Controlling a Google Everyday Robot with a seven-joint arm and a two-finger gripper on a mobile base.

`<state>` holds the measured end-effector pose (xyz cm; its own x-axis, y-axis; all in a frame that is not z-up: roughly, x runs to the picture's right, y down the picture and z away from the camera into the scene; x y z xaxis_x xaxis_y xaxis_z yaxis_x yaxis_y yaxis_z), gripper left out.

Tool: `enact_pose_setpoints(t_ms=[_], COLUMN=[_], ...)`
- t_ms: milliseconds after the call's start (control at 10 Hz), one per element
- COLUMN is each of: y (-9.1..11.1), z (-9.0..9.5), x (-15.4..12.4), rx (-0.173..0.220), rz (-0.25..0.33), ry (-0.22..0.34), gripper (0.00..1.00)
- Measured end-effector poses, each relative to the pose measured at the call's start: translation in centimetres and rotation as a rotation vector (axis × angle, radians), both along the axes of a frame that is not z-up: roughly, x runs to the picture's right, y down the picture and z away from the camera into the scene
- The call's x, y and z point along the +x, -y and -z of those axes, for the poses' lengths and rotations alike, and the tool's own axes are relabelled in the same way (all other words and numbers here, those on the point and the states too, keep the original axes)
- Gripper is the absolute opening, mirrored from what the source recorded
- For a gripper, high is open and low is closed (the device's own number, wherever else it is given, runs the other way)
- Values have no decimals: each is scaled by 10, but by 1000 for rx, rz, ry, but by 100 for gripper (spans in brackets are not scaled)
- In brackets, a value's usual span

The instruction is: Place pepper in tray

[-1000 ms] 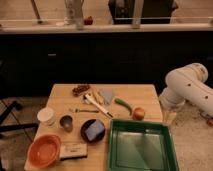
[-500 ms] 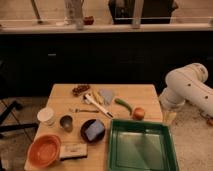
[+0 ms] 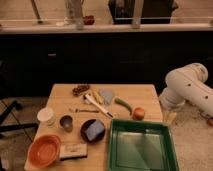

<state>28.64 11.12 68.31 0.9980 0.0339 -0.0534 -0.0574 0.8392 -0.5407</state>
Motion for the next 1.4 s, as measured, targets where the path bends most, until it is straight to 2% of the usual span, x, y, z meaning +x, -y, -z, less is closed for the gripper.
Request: enact_pose_setpoints(t_ms=[1100, 1200, 1300, 1400], y=[1, 3, 9, 13], z=[-1, -6, -16, -22], x=[-1, -3, -17, -24], rx=[4, 8, 13, 20], rz=[-11, -36, -60, -66], ry=[-3, -18, -26, -33], gripper=[80, 80, 80, 80])
